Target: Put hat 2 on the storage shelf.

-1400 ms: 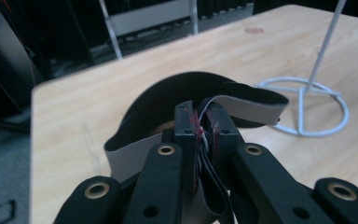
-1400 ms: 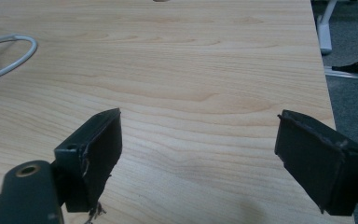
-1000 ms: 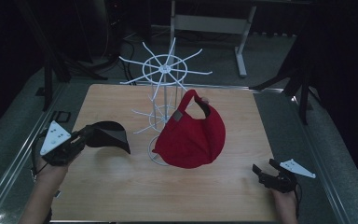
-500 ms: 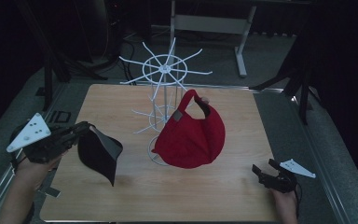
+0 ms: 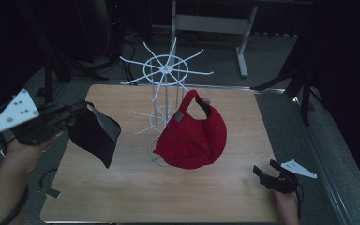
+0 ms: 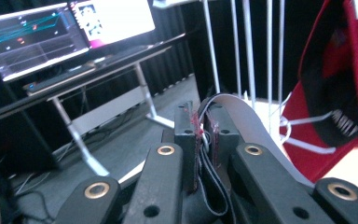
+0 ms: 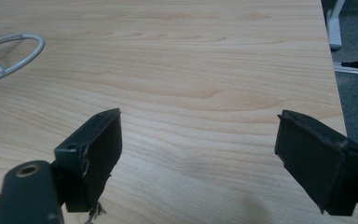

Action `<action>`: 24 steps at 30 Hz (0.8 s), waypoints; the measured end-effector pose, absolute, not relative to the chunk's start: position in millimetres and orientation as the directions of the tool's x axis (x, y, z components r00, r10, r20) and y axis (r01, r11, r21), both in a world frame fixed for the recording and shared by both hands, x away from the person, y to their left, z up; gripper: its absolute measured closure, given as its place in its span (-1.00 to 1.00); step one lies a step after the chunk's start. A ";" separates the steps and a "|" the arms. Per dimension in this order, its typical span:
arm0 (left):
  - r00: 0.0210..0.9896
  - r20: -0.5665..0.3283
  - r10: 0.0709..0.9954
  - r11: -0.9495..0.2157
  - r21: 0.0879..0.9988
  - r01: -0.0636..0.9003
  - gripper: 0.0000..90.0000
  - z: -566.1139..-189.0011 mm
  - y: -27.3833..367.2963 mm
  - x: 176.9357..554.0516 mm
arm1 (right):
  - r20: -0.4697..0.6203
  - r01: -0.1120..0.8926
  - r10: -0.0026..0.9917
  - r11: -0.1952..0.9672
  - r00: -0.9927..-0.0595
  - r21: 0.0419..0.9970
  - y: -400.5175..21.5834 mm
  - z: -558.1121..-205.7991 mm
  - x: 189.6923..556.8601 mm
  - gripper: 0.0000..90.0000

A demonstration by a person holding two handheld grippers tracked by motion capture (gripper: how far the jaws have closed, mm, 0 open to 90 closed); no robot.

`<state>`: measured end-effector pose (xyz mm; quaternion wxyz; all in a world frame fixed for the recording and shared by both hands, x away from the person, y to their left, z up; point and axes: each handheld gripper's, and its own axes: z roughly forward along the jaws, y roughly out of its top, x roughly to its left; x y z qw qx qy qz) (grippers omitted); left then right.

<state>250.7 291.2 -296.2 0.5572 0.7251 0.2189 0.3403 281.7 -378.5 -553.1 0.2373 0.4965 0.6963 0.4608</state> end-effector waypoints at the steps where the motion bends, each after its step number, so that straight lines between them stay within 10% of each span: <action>1: 0.679 0.250 0.690 -0.278 0.958 -0.071 0.89 -292.4 290.8 250.0 | 0.127 0.473 0.910 0.083 -0.394 0.877 -378.5 -553.2 281.7 -0.67; 24: 0.738 0.380 0.558 -0.294 0.922 -0.252 0.89 -239.3 268.0 245.5 | 0.129 0.482 0.912 0.081 -0.388 0.873 -378.7 -553.6 282.3 -0.67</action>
